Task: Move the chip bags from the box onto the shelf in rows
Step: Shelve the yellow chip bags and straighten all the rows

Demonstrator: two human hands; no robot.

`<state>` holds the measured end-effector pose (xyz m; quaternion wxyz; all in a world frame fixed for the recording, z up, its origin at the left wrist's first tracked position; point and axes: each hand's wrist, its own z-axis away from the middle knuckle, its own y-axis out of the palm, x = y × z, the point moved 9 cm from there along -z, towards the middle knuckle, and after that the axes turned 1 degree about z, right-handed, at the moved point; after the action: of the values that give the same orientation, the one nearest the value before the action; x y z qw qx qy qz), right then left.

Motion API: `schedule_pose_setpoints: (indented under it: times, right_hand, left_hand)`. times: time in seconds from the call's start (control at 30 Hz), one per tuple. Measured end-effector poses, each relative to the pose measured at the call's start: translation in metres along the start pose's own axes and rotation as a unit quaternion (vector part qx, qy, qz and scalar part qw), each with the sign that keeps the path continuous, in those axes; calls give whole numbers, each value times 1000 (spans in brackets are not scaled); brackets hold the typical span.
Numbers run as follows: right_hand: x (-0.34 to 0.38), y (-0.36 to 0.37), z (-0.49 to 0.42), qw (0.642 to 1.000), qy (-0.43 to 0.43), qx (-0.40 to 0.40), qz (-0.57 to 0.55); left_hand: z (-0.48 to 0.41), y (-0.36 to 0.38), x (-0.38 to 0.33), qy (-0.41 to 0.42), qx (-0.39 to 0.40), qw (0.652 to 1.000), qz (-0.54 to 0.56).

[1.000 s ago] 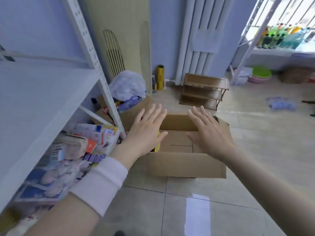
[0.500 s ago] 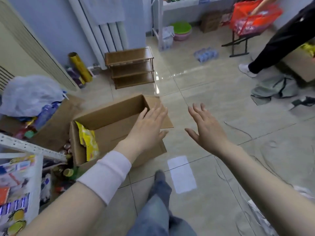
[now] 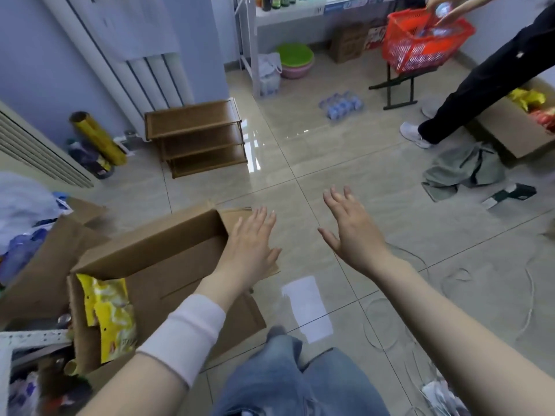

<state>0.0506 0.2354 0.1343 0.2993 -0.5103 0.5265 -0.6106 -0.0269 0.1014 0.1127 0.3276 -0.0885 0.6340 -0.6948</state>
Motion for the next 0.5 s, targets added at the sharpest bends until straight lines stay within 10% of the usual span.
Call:
schedule_pose_setpoints:
  times: [0.5]
  right_hand:
    - [-80, 49, -170, 981, -149, 117, -54]
  left_hand:
    - [-140, 12, 39, -244, -40, 966, 78]
